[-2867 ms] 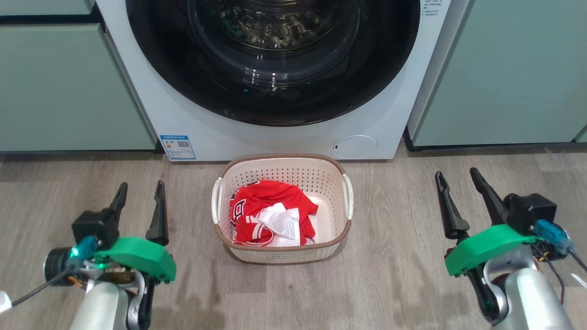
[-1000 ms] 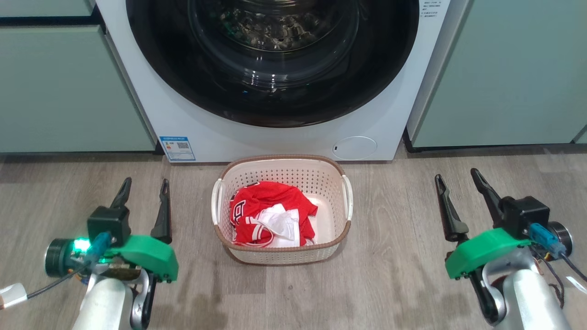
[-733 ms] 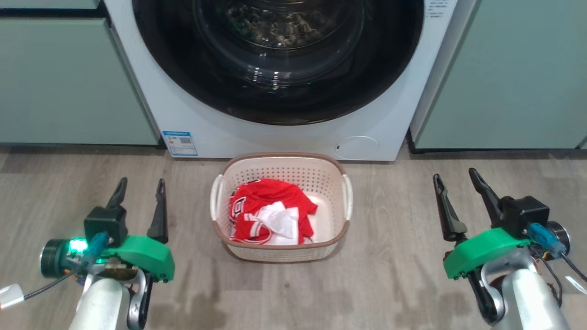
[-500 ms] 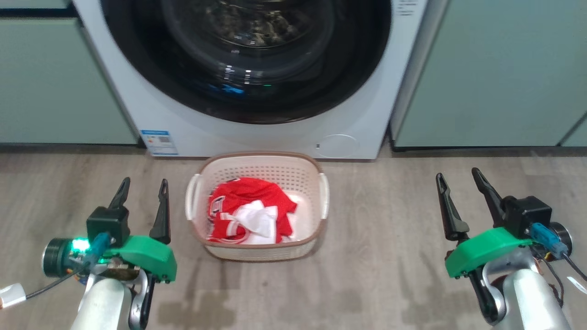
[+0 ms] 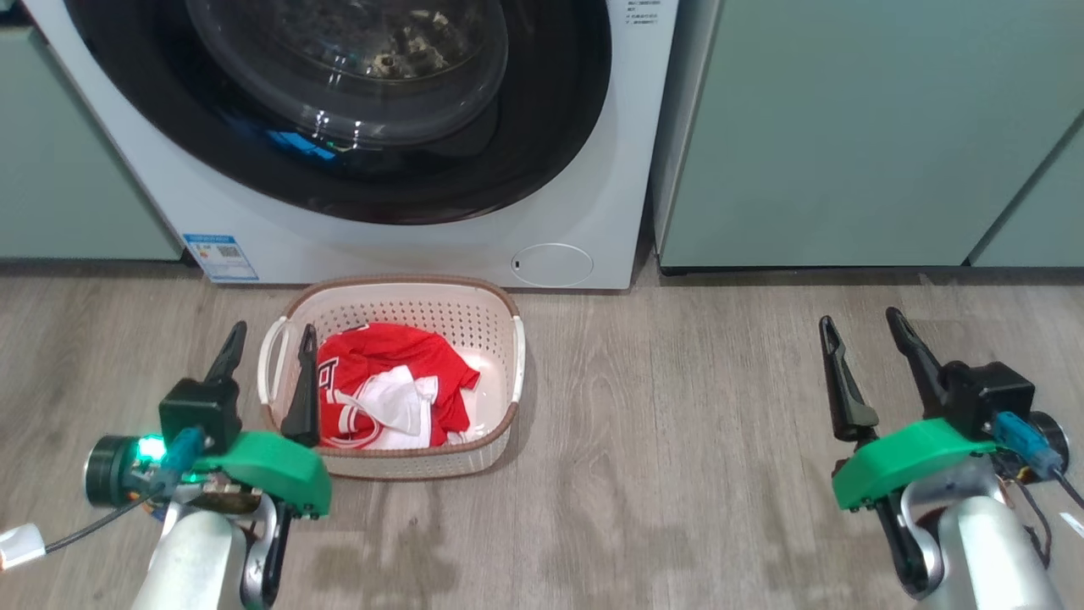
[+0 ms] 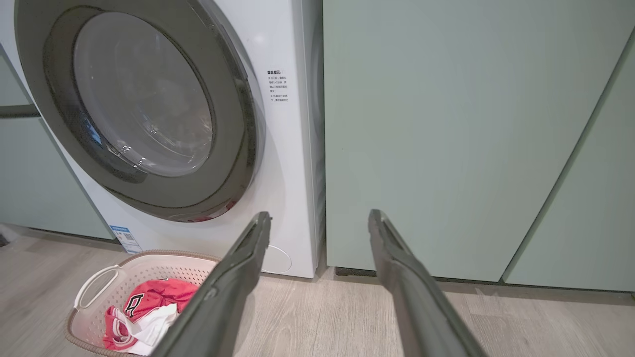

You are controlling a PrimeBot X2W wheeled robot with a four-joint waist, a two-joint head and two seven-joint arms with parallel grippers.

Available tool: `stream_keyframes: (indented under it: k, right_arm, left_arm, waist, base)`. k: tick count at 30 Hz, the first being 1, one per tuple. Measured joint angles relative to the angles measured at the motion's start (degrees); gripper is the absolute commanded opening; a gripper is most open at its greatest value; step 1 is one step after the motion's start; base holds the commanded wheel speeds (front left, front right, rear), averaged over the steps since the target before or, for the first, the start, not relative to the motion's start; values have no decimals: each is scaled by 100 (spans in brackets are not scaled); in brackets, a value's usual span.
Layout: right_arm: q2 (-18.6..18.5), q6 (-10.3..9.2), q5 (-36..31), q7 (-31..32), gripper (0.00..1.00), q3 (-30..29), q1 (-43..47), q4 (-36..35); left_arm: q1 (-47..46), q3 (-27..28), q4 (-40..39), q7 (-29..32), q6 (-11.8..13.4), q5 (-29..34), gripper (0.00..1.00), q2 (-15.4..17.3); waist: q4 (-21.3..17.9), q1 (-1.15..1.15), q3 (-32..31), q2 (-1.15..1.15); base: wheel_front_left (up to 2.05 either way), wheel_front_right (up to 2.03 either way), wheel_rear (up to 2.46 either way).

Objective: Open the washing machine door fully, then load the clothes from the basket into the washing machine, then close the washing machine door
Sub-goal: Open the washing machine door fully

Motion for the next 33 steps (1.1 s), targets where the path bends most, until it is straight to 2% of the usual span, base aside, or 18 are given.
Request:
stream_keyframes:
  k: [33]
  right_arm:
    - [12, 0, 89, -57, 100, 9, -109, 93]
  left_arm:
    - [-70, -102, 22, -46, 9, -109, 100, 76]
  waist:
    - [0, 0, 49, 0]
  base:
    - [5, 5, -10]
